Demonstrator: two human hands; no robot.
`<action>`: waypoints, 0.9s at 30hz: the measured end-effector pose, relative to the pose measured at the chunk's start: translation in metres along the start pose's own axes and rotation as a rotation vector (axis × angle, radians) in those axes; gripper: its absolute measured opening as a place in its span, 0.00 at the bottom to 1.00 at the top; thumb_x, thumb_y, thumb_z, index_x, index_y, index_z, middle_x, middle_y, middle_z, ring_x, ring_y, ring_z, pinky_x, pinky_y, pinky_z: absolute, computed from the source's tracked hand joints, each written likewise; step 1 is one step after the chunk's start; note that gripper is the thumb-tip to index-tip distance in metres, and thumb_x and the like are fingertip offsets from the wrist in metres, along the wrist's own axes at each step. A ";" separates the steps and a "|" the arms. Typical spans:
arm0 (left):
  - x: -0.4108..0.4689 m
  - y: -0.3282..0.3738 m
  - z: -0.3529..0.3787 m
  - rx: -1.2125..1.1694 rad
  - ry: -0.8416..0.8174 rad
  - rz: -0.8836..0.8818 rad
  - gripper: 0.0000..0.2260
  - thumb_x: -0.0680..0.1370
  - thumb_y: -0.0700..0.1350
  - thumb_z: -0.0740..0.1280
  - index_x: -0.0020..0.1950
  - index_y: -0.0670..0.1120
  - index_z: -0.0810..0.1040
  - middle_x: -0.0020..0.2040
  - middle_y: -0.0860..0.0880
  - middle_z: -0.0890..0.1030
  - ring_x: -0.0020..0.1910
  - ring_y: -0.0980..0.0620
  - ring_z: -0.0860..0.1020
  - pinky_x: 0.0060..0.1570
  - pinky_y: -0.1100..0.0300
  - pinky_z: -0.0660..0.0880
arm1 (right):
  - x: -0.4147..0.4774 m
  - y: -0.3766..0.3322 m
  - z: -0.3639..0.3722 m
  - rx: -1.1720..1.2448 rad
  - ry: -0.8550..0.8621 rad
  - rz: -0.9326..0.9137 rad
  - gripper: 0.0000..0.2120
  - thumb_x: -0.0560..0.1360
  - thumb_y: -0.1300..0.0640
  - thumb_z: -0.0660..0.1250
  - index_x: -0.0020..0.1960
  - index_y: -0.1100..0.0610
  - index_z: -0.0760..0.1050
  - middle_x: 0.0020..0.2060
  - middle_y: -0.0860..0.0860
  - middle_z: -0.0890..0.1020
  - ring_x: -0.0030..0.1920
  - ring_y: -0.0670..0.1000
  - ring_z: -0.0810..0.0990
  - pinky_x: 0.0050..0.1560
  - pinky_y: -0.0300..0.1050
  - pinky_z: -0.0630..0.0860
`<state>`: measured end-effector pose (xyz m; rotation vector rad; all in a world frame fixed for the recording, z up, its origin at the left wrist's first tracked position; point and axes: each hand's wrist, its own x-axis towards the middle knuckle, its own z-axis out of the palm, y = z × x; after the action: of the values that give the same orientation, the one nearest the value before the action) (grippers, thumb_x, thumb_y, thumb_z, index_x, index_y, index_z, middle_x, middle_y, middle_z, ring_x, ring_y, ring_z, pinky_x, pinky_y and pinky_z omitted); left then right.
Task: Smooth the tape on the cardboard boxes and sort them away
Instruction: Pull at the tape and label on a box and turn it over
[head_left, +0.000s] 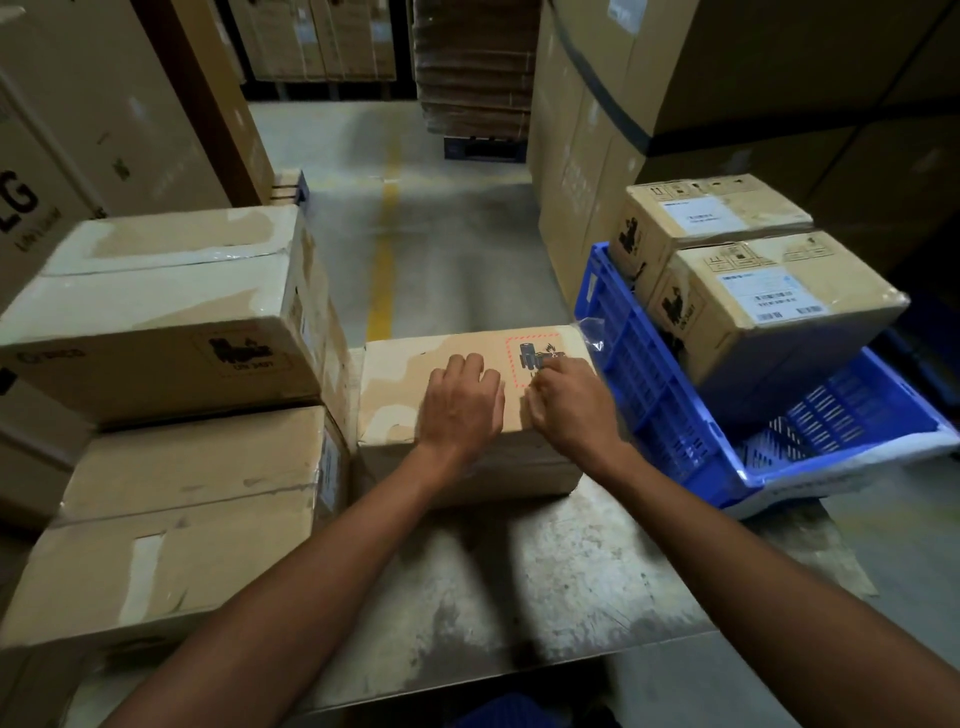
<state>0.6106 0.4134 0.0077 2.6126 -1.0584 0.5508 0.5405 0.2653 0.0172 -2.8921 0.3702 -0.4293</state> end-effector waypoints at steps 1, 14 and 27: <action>-0.004 0.001 0.000 -0.004 0.011 -0.001 0.06 0.76 0.44 0.70 0.42 0.42 0.80 0.42 0.42 0.79 0.40 0.42 0.76 0.36 0.51 0.71 | -0.009 -0.001 0.004 0.039 0.056 0.024 0.11 0.79 0.53 0.66 0.47 0.60 0.82 0.48 0.54 0.81 0.47 0.52 0.77 0.47 0.52 0.79; -0.051 -0.020 -0.008 0.017 0.030 -0.179 0.15 0.79 0.53 0.57 0.52 0.48 0.81 0.57 0.42 0.78 0.55 0.42 0.75 0.51 0.47 0.72 | -0.032 -0.044 0.027 0.073 0.159 -0.081 0.05 0.75 0.54 0.68 0.45 0.56 0.80 0.45 0.54 0.81 0.45 0.57 0.79 0.49 0.54 0.75; -0.014 -0.062 -0.017 -0.154 -0.368 -0.619 0.28 0.82 0.60 0.57 0.79 0.51 0.58 0.81 0.43 0.51 0.79 0.36 0.51 0.72 0.36 0.62 | 0.002 -0.002 0.017 -0.074 -0.098 0.015 0.21 0.80 0.37 0.56 0.66 0.47 0.71 0.71 0.53 0.70 0.72 0.54 0.67 0.72 0.66 0.59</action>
<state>0.6408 0.4716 0.0102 2.7490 -0.3001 -0.1498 0.5483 0.2691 0.0021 -2.9665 0.3999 -0.2749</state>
